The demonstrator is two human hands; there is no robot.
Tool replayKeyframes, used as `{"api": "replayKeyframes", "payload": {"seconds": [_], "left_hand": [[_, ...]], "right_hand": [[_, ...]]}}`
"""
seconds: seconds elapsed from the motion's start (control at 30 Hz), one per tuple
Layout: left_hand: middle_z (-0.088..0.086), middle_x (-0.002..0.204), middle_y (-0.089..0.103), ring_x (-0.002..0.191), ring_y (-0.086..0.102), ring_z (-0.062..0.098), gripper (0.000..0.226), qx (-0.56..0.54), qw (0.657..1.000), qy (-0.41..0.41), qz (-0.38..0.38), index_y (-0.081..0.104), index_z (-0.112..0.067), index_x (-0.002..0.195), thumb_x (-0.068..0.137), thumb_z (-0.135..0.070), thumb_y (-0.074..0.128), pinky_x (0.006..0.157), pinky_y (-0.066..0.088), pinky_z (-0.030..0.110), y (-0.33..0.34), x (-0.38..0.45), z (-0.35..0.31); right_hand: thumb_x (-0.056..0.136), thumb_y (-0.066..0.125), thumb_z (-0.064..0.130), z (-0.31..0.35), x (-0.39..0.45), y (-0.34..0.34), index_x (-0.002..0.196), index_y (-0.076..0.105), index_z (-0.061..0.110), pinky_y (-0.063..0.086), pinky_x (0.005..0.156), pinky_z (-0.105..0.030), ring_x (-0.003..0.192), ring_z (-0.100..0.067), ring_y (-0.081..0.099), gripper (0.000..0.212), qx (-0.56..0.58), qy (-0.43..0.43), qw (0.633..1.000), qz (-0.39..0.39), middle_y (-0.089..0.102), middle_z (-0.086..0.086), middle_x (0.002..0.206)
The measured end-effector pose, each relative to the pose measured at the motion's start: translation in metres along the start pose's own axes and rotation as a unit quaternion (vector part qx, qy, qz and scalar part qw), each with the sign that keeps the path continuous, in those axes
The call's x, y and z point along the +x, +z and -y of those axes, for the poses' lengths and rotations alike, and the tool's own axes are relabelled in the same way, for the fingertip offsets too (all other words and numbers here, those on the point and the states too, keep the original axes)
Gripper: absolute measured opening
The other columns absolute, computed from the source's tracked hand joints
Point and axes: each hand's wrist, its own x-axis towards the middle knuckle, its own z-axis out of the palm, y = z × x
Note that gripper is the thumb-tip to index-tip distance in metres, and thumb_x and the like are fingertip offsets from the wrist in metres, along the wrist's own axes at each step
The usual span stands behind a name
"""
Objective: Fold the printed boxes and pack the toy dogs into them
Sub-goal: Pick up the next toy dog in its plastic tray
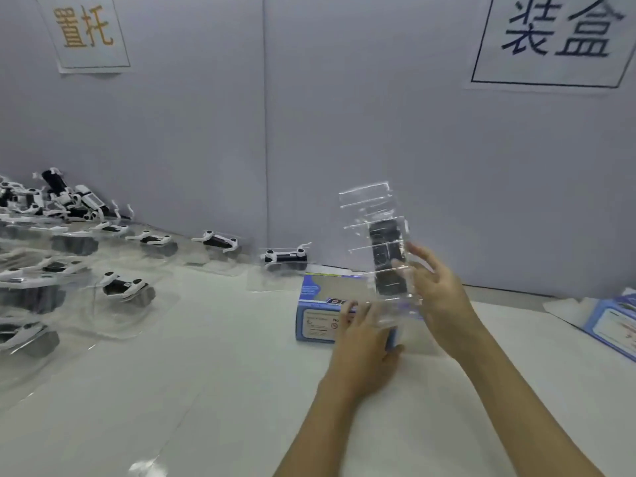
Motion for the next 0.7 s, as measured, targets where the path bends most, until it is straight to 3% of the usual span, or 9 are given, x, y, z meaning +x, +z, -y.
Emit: {"api": "replayKeyframes", "payload": {"seconds": [0.13,0.23,0.33,0.4,0.47,0.57,0.6,0.63,0.7], "left_hand": [[-0.012,0.119,0.055,0.12,0.048,0.019,0.037,0.02,0.996,-0.064,-0.053,0.055,-0.03,0.108,0.081,-0.052,0.065,0.111,0.022,0.054,-0.001,0.002,-0.005],[-0.011,0.102,0.054,0.104,0.055,0.022,0.032,0.01,0.988,-0.103,-0.116,0.051,-0.027,0.097,0.073,-0.026,0.072,0.105,0.03,0.053,-0.008,0.006,-0.006],[-0.004,0.105,0.065,0.104,0.063,0.027,0.039,0.002,0.984,-0.088,-0.155,0.065,-0.019,0.103,0.067,-0.008,0.067,0.106,0.03,0.05,-0.014,0.006,-0.004],[-0.004,0.108,0.071,0.105,0.069,0.022,0.049,-0.088,0.972,-0.096,-0.194,0.068,-0.014,0.114,0.067,0.001,0.064,0.112,0.03,0.055,-0.022,0.01,-0.006],[-0.009,0.109,0.074,0.109,0.069,0.007,0.053,-0.197,0.941,-0.118,-0.248,0.068,-0.017,0.119,0.072,0.007,0.065,0.113,0.034,0.056,-0.033,0.014,-0.01],[-0.006,0.11,0.074,0.112,0.07,0.013,0.054,-0.346,0.877,-0.145,-0.299,0.067,-0.026,0.119,0.079,0.008,0.056,0.098,0.054,0.037,-0.05,0.02,-0.014],[-0.004,0.109,0.075,0.111,0.07,0.015,0.053,-0.376,0.863,-0.151,-0.302,0.066,-0.027,0.119,0.079,0.006,0.053,0.094,0.055,0.028,-0.055,0.021,-0.014],[-0.005,0.108,0.076,0.111,0.071,0.015,0.052,-0.393,0.854,-0.155,-0.305,0.066,-0.027,0.119,0.08,0.004,0.052,0.092,0.054,0.022,-0.057,0.022,-0.014],[-0.007,0.107,0.076,0.111,0.071,0.014,0.049,-0.41,0.845,-0.159,-0.304,0.066,-0.025,0.117,0.082,0.006,0.054,0.09,0.053,0.019,-0.059,0.021,-0.014]], "right_hand": [[0.085,0.074,0.026,-0.036,-0.009,-0.051,0.135,0.06,0.019,0.061,0.073,-0.036,0.092,-0.029,0.077,0.052,0.1,0.032,0.992,-0.062,0.076,-0.008,0.116],[0.088,0.07,0.017,-0.052,-0.009,-0.064,0.13,0.062,0.01,0.06,0.08,-0.043,0.09,-0.03,0.076,0.043,0.162,0.086,0.98,-0.073,0.075,-0.014,0.111],[0.078,0.071,0.02,-0.056,-0.014,-0.067,0.115,0.066,0.008,0.059,0.065,-0.036,0.073,-0.025,0.073,0.039,0.231,0.154,0.96,-0.036,0.073,-0.013,0.096],[0.071,0.073,0.022,-0.056,-0.016,-0.07,0.105,0.069,0.011,0.056,0.076,-0.038,0.077,-0.024,0.073,0.037,0.27,0.182,0.945,-0.009,0.071,-0.011,0.101],[0.063,0.074,0.026,-0.055,-0.016,-0.075,0.101,0.072,0.009,0.051,0.095,-0.043,0.098,-0.031,0.073,0.042,0.299,0.223,0.928,-0.005,0.07,-0.015,0.113],[0.081,0.068,0.028,-0.054,-0.019,-0.086,0.101,0.073,0.005,0.047,0.105,-0.039,0.1,-0.027,0.07,0.031,0.314,0.278,0.907,0.034,0.072,-0.014,0.108],[0.084,0.069,0.022,-0.055,-0.019,-0.089,0.108,0.07,0.005,0.054,0.101,-0.041,0.106,-0.025,0.066,0.03,0.313,0.282,0.906,0.041,0.07,-0.014,0.11],[0.077,0.08,0.023,-0.052,-0.02,-0.088,0.113,0.068,0.004,0.061,0.088,-0.041,0.107,-0.025,0.065,0.042,0.332,0.293,0.894,0.059,0.069,-0.016,0.11],[0.049,0.103,0.026,-0.048,-0.021,-0.084,0.108,0.073,-0.003,0.063,0.059,-0.037,0.09,-0.031,0.071,0.072,0.369,0.297,0.873,0.113,0.071,-0.019,0.099]]}}
